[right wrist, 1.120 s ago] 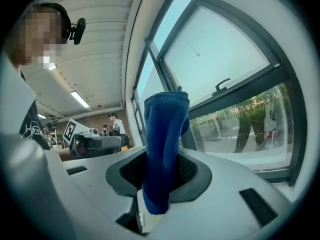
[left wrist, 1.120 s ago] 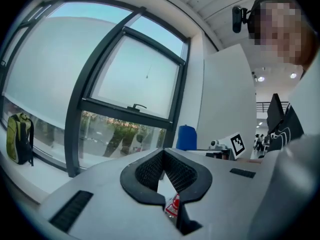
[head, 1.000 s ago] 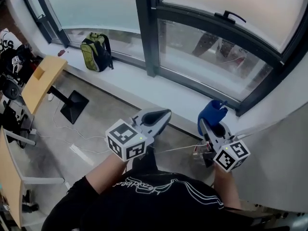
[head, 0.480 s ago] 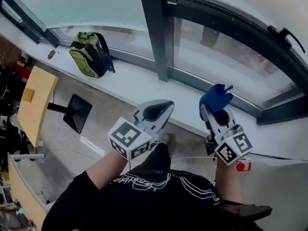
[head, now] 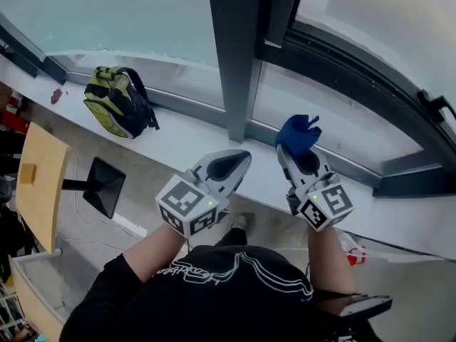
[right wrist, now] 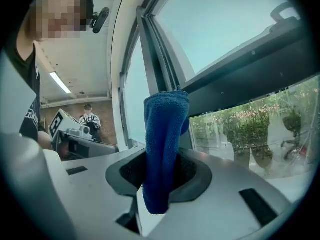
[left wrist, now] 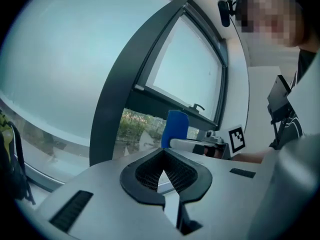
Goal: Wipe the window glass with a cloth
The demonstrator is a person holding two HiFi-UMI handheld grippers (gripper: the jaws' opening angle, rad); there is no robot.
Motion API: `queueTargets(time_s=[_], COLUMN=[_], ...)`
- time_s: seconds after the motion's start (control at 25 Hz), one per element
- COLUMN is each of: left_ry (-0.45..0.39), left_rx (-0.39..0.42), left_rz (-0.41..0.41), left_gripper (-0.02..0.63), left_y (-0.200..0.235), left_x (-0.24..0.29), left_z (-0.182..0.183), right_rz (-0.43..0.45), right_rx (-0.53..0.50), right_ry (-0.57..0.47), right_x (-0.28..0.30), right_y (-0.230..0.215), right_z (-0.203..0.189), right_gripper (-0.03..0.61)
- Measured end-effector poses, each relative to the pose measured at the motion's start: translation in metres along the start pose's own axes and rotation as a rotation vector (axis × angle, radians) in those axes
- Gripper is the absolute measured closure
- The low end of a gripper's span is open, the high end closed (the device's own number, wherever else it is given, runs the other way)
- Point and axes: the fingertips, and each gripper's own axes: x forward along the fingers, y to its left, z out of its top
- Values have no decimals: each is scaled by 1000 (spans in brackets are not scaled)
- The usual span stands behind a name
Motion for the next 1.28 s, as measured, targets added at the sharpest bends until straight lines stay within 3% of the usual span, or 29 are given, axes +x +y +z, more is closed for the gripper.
queueTargets(time_s=[0.28, 0.52, 0.88, 1.28], left_ry=[92, 41, 44, 57], left_rx=[48, -7, -14, -35], left_rz=[-12, 20, 36, 52], left_gripper=[609, 609, 609, 609], left_y=[31, 58, 76, 92], left_x=[22, 57, 75, 79], left_z=[-31, -21, -20, -25], right_rz=[-28, 0, -26, -23], right_rx=[-77, -113, -96, -105], right_ry=[79, 52, 32, 3], right_x=[61, 112, 151, 177], right_y=[-61, -73, -107, -113], right_z=[-20, -30, -39, -38], right_gripper=[486, 486, 486, 486])
